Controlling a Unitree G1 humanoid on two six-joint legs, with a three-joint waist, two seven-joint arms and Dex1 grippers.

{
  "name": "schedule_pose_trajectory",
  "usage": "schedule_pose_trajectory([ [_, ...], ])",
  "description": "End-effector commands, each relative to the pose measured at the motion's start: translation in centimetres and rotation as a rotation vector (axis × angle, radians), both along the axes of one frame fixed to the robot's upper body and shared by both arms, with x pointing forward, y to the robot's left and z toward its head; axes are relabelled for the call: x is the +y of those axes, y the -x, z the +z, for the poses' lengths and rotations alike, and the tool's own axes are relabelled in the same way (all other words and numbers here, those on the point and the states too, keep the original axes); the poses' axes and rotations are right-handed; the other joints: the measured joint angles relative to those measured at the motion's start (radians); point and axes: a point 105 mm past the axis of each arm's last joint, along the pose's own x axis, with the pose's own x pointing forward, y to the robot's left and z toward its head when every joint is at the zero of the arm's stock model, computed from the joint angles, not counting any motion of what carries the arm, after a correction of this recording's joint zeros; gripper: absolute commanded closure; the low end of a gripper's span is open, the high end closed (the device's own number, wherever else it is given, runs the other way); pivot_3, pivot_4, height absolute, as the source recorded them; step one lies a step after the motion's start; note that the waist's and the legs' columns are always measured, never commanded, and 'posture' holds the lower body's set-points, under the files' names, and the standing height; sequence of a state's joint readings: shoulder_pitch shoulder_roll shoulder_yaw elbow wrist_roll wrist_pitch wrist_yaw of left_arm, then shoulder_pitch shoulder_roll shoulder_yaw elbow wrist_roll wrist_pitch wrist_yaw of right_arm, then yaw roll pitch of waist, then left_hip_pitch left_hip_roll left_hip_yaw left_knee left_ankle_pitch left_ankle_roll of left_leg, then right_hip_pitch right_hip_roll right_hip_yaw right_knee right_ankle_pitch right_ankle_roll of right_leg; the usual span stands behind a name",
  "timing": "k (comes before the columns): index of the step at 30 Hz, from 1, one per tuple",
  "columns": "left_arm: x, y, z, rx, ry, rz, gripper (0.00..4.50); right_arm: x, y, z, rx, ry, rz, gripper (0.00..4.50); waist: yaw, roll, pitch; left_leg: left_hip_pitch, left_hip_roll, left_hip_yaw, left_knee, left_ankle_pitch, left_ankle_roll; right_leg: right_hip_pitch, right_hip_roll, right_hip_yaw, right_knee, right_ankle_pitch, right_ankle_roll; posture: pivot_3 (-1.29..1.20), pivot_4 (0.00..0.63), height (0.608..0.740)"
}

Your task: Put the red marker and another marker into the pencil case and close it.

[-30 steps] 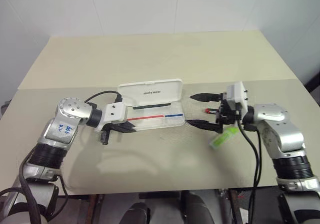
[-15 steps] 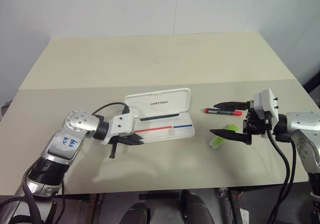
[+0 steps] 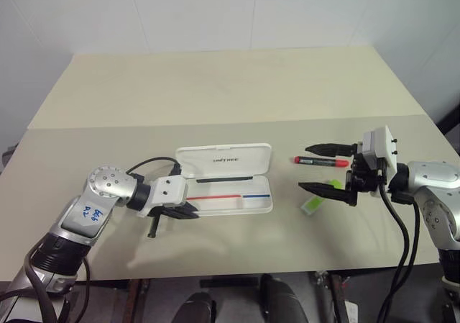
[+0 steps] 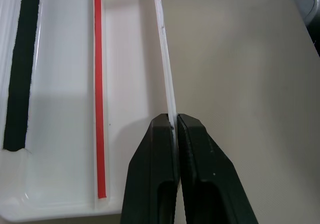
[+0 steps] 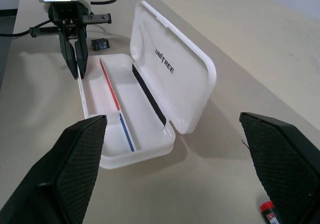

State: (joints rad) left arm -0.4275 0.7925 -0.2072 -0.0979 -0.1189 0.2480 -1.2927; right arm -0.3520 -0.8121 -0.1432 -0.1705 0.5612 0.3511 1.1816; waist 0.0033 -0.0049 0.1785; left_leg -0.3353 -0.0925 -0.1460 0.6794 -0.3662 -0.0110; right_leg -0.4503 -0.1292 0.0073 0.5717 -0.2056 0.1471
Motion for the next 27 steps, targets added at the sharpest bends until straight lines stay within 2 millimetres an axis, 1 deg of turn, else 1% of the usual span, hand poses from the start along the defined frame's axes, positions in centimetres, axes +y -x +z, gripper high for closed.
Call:
schedule_pose_trajectory([
  [1, -0.3, -0.3, -0.3, -0.004, 0.0, -0.019, 4.48, 0.9, 0.3, 1.3, -0.053, -0.017, 0.039, 0.0, 0.001, 0.0, 0.0, 0.0, 0.0, 0.0, 0.0, 0.0, 0.0, 0.0, 0.0, 0.0, 0.0, 0.0, 0.0, 0.0, 0.15, 0.74],
  [4, -0.6, -0.7, -0.3, -0.009, -0.001, -0.028, 4.48, 1.2, 0.3, 1.4, -0.056, -0.019, 0.049, 0.0, 0.011, 0.0, 0.0, 0.0, 0.0, 0.0, 0.001, 0.0, 0.0, 0.001, 0.0, 0.0, 0.0, 0.0, 0.0, 0.0, 0.15, 0.74],
  [5, -0.7, -0.7, -0.3, -0.01, 0.0, -0.031, 4.23, 1.3, 0.2, 1.4, -0.058, -0.02, 0.051, 0.0, 0.016, 0.0, 0.0, 0.0, 0.0, 0.0, 0.001, 0.0, 0.0, 0.001, 0.0, 0.0, 0.0, 0.001, 0.0, 0.0, 0.15, 0.74],
  [8, -1.0, -0.7, -0.1, -0.007, 0.009, -0.036, 3.44, 1.4, 0.2, 1.4, -0.06, -0.022, 0.056, 0.0, 0.021, 0.0, 0.0, 0.0, 0.0, 0.0, 0.001, 0.0, 0.0, 0.001, 0.0, 0.0, -0.001, 0.001, 0.0, 0.0, 0.15, 0.74],
  [13, -1.2, -0.2, 0.2, 0.003, 0.019, -0.042, 1.66, 1.6, 0.1, 1.3, -0.06, -0.028, 0.065, 0.0, 0.02, 0.0, 0.0, 0.0, 0.0, -0.001, 0.001, 0.0, 0.001, 0.001, 0.0, -0.001, -0.003, 0.001, 0.0, 0.0, 0.15, 0.74],
  [14, -1.3, -0.1, 0.3, 0.005, 0.022, -0.042, 1.42, 1.7, 0.0, 1.3, -0.06, -0.03, 0.066, 0.0, 0.02, 0.0, 0.0, 0.0, 0.0, 0.0, 0.001, 0.0, 0.001, 0.001, 0.0, -0.001, -0.003, 0.001, 0.0, 0.0, 0.15, 0.74],
  [15, -1.3, -0.1, 0.4, 0.005, 0.023, -0.043, 1.0, 1.8, 0.0, 1.3, -0.06, -0.031, 0.068, 0.0, 0.02, 0.0, 0.0, 0.0, 0.0, 0.0, 0.001, 0.0, 0.001, 0.001, 0.0, -0.001, -0.003, 0.001, 0.0, 0.0, 0.15, 0.74],
  [18, -1.4, 0.1, 0.9, -0.005, 0.042, -0.05, 0.01, 2.0, -0.2, 1.2, -0.061, -0.035, 0.075, 0.0, 0.02, 0.0, 0.0, 0.0, 0.0, 0.0, 0.001, 0.0, 0.001, 0.001, 0.0, -0.001, -0.003, 0.001, 0.001, 0.0, 0.15, 0.74],
  [22, -1.5, 0.2, 2.0, -0.018, 0.083, -0.055, 0.01, 2.3, -0.5, 1.1, -0.061, -0.041, 0.083, 0.0, 0.02, 0.0, 0.0, 0.0, 0.0, 0.0, 0.001, 0.0, 0.001, 0.001, 0.0, -0.001, -0.003, 0.001, 0.0, 0.0, 0.15, 0.74],
  [27, -1.1, 0.3, 2.4, -0.023, 0.083, -0.055, 0.01, 2.6, -0.6, 1.0, -0.062, -0.049, 0.092, 0.0, 0.02, 0.0, 0.0, 0.0, 0.0, 0.0, 0.001, 0.0, 0.001, 0.001, 0.0, -0.001, -0.004, 0.001, 0.0, 0.0, 0.15, 0.74],
])
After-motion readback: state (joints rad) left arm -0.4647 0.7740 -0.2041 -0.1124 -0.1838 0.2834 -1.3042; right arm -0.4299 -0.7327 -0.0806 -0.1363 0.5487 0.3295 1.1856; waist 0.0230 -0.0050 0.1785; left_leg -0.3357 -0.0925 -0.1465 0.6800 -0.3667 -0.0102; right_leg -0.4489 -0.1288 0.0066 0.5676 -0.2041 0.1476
